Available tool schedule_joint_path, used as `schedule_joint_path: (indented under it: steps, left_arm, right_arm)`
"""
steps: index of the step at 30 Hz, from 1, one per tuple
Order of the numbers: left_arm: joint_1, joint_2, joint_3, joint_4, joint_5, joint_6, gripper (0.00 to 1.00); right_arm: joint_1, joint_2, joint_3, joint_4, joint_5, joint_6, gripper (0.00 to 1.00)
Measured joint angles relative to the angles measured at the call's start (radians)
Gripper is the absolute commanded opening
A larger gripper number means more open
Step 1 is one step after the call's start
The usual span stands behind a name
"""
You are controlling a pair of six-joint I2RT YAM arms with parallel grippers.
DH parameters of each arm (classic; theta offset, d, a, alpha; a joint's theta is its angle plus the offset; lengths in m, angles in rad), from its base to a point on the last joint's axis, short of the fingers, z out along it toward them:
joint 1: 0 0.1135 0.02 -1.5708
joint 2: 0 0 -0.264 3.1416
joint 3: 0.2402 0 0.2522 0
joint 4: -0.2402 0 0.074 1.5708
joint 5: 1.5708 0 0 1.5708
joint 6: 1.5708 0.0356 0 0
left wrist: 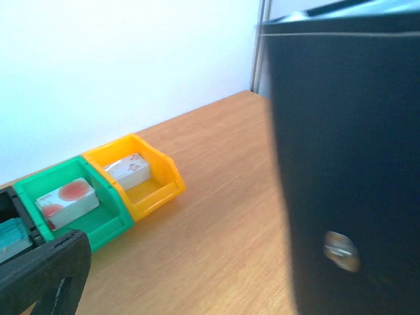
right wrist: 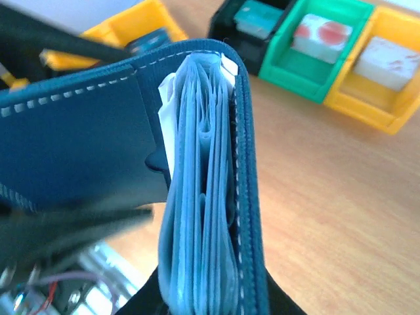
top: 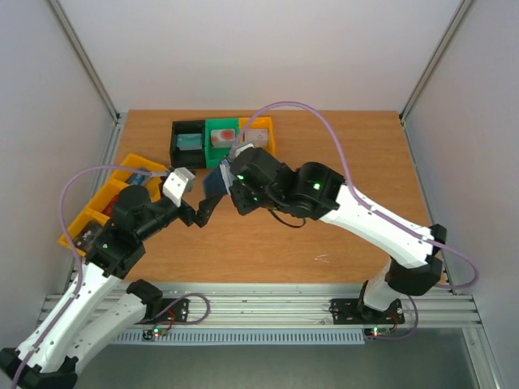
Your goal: Take the credit cards out of the card holder
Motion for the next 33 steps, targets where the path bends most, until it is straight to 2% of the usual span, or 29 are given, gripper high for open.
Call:
schedule_joint_path:
  steps: [4,6,11,12,15,17,18,21,23,28,33]
  left_arm:
    - [0.017,-0.037,0.002,-0.028,0.026,-0.011,0.88]
    - [0.019,-0.050,0.006,-0.035,0.080,-0.025,0.77]
    - [0.021,-0.066,0.026,-0.063,0.264,-0.060,0.59]
    - [0.021,-0.066,0.027,-0.061,0.302,-0.074,0.53]
    - [0.021,-0.061,0.027,-0.041,0.417,-0.135,0.21]
    - [0.022,-0.053,0.027,-0.014,0.477,-0.187,0.02]
    - [0.023,-0.051,0.027,-0.008,0.495,-0.210,0.00]
    - [0.032,-0.042,0.027,-0.007,0.494,-0.263,0.00]
    - [0.032,-0.041,0.027,-0.002,0.489,-0.300,0.00]
    - [0.037,-0.039,0.026,0.047,0.487,-0.402,0.00]
    - [0.043,-0.036,0.022,0.093,0.497,-0.459,0.00]
  right_arm:
    - [-0.017,-0.094,-0.052,-0.014,-0.161,-0.072,0.01]
    - [-0.027,-0.126,-0.068,-0.016,-0.222,-0.102,0.01]
    - [-0.044,-0.182,-0.120,-0.010,-0.357,-0.161,0.01]
    - [-0.045,-0.188,-0.129,-0.009,-0.381,-0.169,0.01]
    - [-0.046,-0.199,-0.163,0.011,-0.485,-0.200,0.01]
    - [-0.048,-0.199,-0.174,0.024,-0.500,-0.206,0.02]
    - [-0.052,-0.202,-0.186,0.038,-0.507,-0.208,0.05]
    - [-0.080,-0.227,-0.232,0.077,-0.540,-0.209,0.29]
    - [-0.106,-0.249,-0.279,0.116,-0.578,-0.208,0.38]
    - [-0.174,-0.322,-0.412,0.211,-0.648,-0.199,0.48]
    - [-0.204,-0.383,-0.472,0.254,-0.673,-0.206,0.56]
